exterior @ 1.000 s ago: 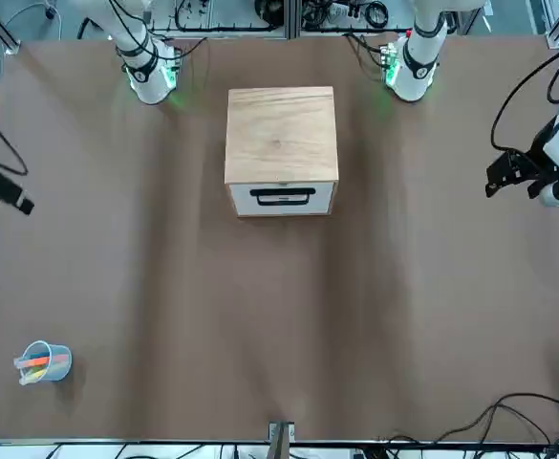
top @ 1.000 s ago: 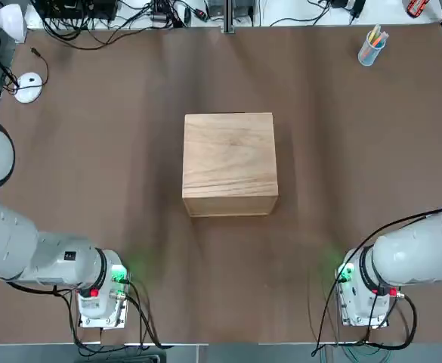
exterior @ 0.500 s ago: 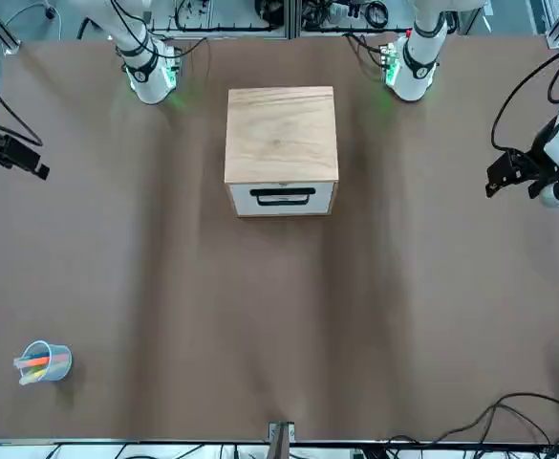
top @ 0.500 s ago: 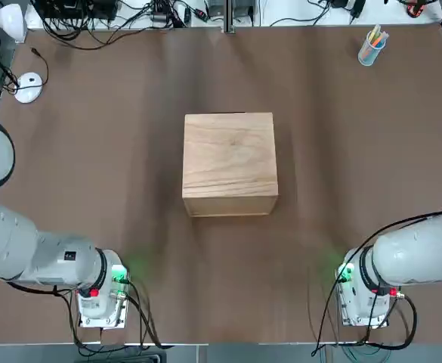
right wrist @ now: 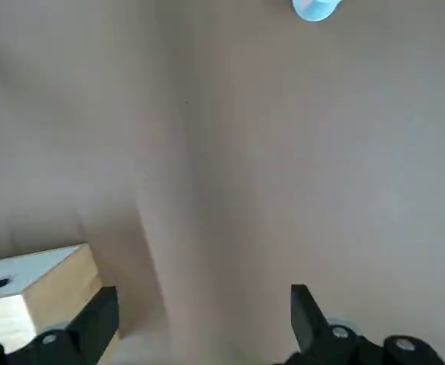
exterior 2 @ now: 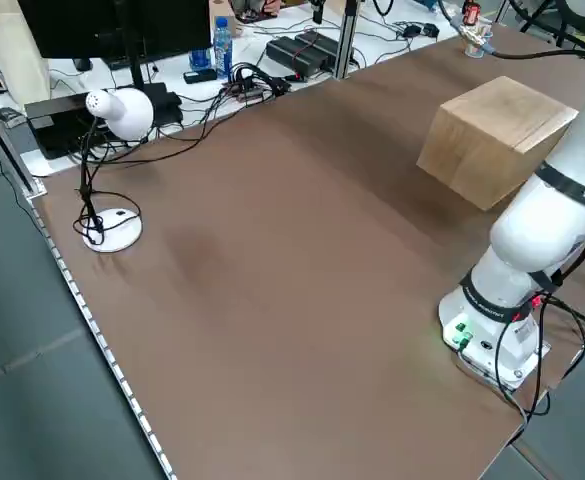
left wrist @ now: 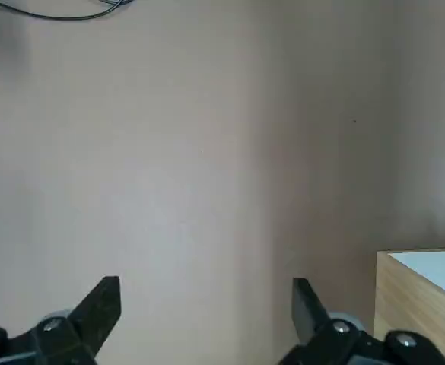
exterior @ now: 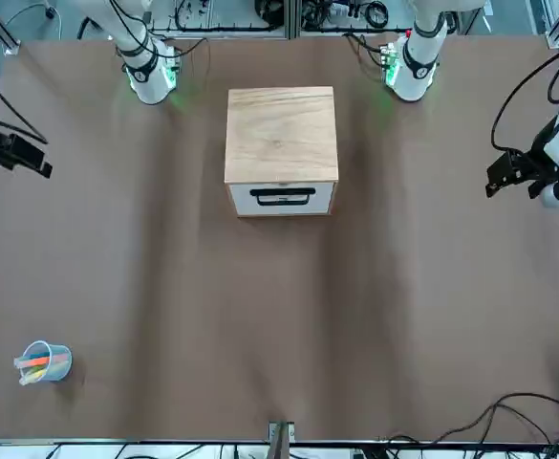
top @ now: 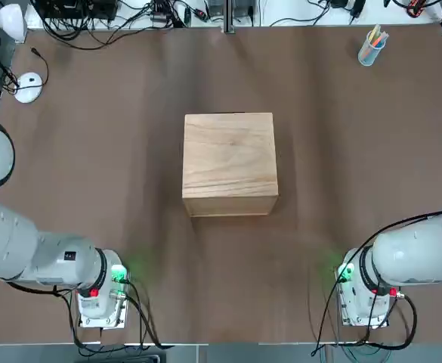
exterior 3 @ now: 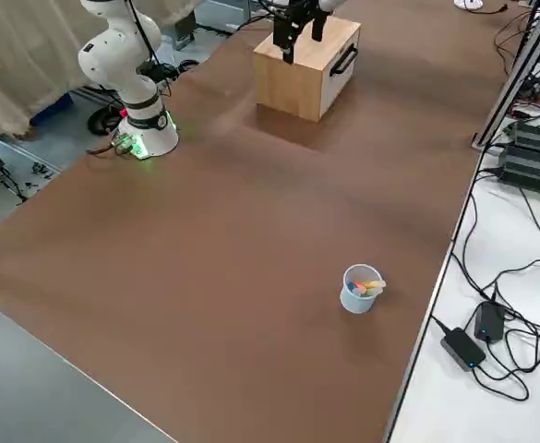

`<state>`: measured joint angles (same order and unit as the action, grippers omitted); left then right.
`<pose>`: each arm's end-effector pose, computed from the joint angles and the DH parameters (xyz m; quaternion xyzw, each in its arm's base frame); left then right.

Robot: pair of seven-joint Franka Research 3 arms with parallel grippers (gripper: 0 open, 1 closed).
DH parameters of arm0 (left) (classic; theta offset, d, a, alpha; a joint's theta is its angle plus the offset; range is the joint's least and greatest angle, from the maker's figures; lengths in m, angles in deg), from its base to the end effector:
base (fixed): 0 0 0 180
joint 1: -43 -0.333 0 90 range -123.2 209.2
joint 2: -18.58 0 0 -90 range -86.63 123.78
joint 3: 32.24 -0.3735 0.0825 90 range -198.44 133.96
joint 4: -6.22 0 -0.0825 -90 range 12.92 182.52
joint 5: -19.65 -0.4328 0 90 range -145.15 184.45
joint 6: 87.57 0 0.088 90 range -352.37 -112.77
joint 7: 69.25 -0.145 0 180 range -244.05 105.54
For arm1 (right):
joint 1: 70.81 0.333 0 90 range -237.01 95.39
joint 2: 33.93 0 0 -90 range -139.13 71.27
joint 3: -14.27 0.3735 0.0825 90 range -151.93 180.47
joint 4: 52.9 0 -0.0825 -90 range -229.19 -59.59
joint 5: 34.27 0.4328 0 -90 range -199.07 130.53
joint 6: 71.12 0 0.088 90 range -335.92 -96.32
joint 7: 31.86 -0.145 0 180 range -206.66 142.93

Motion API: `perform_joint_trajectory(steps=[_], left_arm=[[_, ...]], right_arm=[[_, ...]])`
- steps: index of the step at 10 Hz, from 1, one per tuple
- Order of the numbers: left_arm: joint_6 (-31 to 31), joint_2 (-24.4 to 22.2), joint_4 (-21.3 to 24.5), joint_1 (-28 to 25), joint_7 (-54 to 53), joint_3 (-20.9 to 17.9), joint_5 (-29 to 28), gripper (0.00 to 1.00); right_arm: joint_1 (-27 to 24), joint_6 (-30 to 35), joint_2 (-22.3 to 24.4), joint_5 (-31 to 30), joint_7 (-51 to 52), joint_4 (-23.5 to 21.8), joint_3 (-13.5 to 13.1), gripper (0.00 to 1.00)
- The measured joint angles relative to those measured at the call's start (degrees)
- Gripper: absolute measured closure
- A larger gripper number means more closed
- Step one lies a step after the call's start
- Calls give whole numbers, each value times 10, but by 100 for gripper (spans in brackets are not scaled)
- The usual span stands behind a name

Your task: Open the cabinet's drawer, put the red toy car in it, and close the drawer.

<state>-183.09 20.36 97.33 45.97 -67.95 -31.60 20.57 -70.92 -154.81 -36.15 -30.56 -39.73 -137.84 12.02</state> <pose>0.6237 -0.0414 0.6235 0.9995 -0.0196 0.0226 0.0092 0.6040 -0.0144 0.6571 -0.9953 0.0865 0.0317 0.0300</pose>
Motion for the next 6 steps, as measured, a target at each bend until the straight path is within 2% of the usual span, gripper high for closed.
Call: perform_joint_trajectory(steps=[6], left_arm=[[0, 0, 0, 0, 0, 0, 0, 1]], right_arm=[[0, -3, -2, -5, 20, -4, 4, 0]])
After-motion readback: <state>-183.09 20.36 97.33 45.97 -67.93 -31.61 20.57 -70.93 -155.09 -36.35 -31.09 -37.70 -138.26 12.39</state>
